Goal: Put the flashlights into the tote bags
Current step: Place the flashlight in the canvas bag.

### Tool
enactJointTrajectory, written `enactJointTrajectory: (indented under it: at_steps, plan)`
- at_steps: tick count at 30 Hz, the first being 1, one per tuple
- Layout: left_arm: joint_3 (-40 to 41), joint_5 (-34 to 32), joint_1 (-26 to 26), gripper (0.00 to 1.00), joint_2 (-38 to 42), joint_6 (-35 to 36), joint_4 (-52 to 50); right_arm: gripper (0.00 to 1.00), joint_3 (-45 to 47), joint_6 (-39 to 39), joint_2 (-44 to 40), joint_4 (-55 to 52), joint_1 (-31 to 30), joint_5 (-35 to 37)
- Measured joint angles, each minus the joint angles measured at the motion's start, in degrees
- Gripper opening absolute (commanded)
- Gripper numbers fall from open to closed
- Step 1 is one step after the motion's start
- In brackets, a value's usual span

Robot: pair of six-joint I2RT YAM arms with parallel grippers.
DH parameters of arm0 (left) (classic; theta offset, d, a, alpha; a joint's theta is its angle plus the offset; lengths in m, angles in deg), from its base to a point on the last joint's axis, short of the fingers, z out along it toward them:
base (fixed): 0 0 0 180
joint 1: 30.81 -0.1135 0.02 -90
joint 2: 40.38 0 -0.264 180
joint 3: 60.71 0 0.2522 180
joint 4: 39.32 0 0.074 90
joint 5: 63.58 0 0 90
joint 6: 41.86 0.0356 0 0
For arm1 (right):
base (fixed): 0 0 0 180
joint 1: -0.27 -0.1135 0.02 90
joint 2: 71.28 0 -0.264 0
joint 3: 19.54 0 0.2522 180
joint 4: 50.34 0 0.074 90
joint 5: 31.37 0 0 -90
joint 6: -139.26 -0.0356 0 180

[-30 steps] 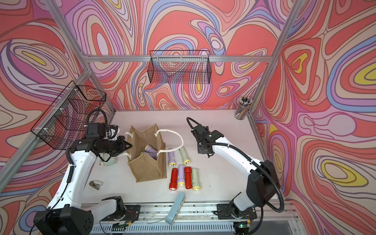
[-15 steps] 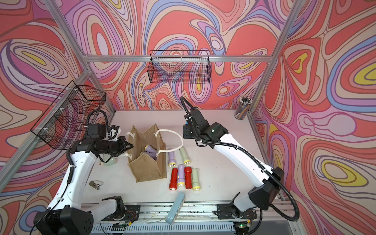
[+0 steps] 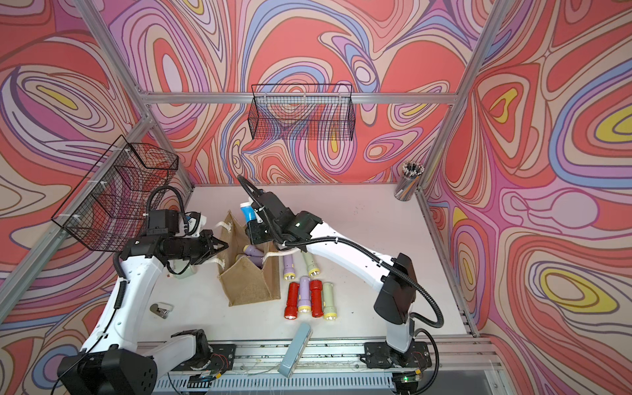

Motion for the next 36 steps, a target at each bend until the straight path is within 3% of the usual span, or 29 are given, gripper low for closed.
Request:
enactJointTrajectory:
  at_steps: [18, 36]
  plan:
    - [1.5, 4.5, -0.1, 0.02, 1.4, -1.5, 1.5, 0.04, -0.4, 3.3, 11.0, -1.3, -1.0, -7.5]
    - [2.2, 4.5, -0.1, 0.02, 0.4, -3.1, 3.2, 0.04, 2.6, 4.3, 14.3, -10.2, -1.2, -5.3]
